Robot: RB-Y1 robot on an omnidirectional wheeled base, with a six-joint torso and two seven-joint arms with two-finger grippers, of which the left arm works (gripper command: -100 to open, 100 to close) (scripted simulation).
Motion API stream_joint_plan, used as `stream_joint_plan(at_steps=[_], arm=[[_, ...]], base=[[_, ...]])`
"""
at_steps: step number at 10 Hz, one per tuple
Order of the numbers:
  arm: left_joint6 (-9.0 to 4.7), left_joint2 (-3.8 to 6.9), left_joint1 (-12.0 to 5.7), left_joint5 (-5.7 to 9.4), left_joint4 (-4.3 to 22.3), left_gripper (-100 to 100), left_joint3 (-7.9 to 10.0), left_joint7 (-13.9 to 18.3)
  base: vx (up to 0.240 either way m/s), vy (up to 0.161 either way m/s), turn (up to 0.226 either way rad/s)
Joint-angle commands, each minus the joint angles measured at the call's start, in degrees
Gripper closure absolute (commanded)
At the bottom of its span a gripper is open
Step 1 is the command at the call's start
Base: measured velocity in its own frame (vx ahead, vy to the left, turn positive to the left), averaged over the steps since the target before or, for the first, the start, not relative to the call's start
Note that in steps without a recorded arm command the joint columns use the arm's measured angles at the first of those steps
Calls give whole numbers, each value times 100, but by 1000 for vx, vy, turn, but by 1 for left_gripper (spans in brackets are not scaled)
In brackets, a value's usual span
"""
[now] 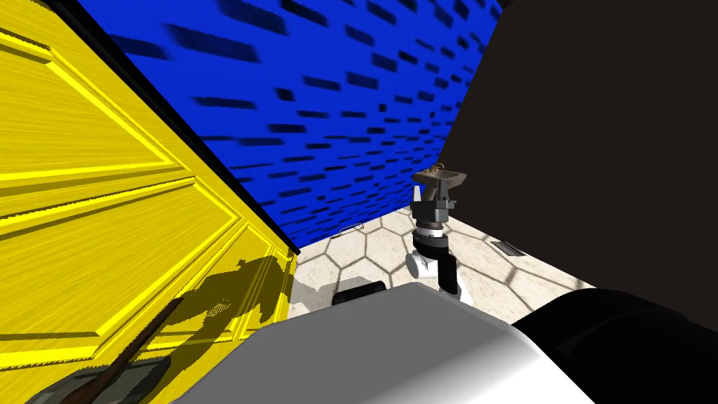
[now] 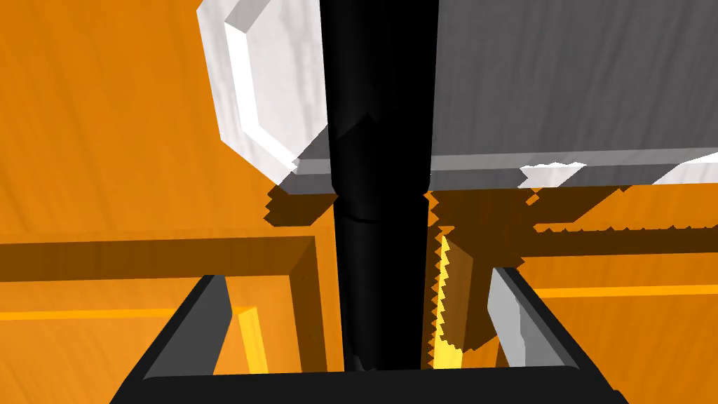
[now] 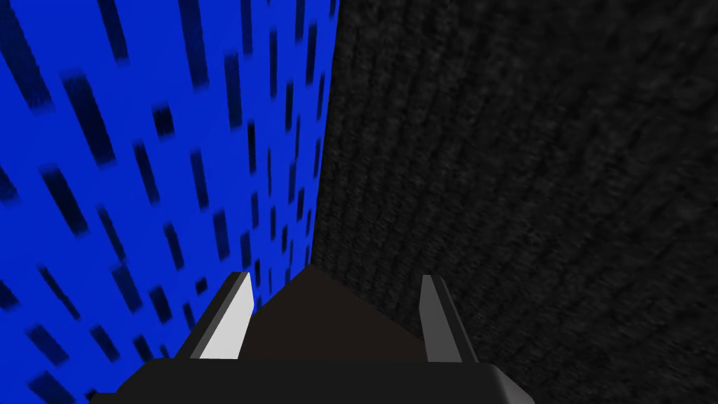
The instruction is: Push the door open
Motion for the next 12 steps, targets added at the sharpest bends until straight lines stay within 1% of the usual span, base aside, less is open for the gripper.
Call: stream_joint_plan(at_steps=[1,6,7,12], arm=[[4,3,11,1,-5,100,3,1],[4,3,11,1,-5,100,3,1],[-34,49,-12,11,60,100,-67,-63],[-212,214,-92,50,227,100,-234,-291]], base=[[-8,-7,27],[-12,-9,-8],[-66,-1,152],[-86,26,145]])
